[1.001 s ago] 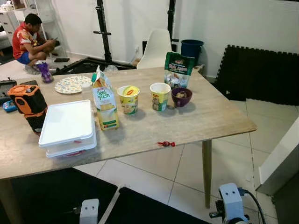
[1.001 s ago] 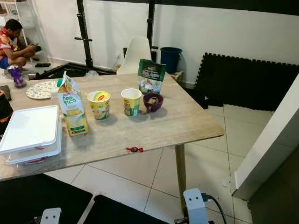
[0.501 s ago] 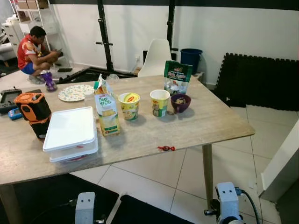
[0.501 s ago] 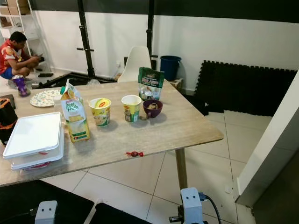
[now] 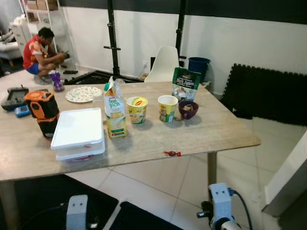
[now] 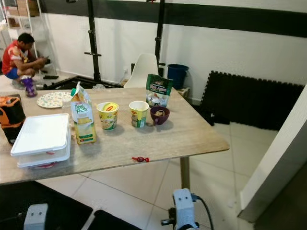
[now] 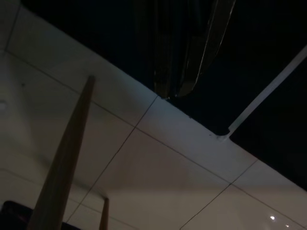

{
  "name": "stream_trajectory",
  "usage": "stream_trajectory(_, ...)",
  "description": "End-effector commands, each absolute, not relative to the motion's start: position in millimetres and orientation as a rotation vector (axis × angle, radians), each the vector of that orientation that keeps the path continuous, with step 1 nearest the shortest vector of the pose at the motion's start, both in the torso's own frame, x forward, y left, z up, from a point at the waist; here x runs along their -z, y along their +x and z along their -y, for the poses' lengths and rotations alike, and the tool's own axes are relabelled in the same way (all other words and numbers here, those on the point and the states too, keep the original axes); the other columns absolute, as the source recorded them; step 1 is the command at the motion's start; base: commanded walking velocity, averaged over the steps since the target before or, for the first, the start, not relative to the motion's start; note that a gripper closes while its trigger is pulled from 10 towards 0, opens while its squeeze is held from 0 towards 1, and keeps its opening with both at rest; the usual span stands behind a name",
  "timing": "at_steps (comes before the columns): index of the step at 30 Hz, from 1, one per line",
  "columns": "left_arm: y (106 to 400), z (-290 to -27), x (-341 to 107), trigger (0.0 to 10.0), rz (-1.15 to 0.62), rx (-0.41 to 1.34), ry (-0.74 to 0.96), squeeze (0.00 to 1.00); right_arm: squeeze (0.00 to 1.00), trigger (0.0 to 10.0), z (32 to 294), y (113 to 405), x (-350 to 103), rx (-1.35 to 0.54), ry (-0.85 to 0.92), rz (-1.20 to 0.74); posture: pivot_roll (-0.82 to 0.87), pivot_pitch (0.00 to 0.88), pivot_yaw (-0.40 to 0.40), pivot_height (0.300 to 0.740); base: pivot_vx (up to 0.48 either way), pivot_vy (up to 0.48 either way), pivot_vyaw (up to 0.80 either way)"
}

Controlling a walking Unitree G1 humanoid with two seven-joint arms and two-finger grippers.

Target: Restocking fridge

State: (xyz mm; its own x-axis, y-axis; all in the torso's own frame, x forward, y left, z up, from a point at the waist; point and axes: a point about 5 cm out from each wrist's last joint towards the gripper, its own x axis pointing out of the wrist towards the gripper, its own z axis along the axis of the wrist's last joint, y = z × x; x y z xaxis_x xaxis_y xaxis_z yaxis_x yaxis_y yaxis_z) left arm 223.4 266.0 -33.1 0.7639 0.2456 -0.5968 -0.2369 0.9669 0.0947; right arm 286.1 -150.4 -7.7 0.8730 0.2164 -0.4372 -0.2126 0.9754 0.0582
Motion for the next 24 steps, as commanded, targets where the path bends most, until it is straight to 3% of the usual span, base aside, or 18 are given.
stream_trajectory(1, 221.7, -265.1, 33.6, 10.0, -0.643, -0.278, -0.003, 0.00, 0.00, 10.0, 148.3, 284.0, 11.0, -0.248, -0.002, -0.489, 0.16, 0.042, -0.122, 0.734, 0.000, 0.000, 0.00)
stream_trajectory(14, 216.3, -253.1, 37.9, 10.0, -0.655, -0.270, -0.018, 0.00, 0.00, 10.0, 148.2, 292.4, 3.4, -0.301, 0.022, -0.485, 0.12, 0.086, -0.137, 0.734, 0.000, 0.000, 0.00)
stream_trajectory(24, 237.7, -245.9, 28.7, 10.0, -0.660, -0.174, 0.010, 0.00, 0.00, 10.0, 166.3, 279.7, 14.5, -0.166, 0.202, -0.511, 0.06, 0.103, -0.020, 0.734, 0.000, 0.000, 0.00)
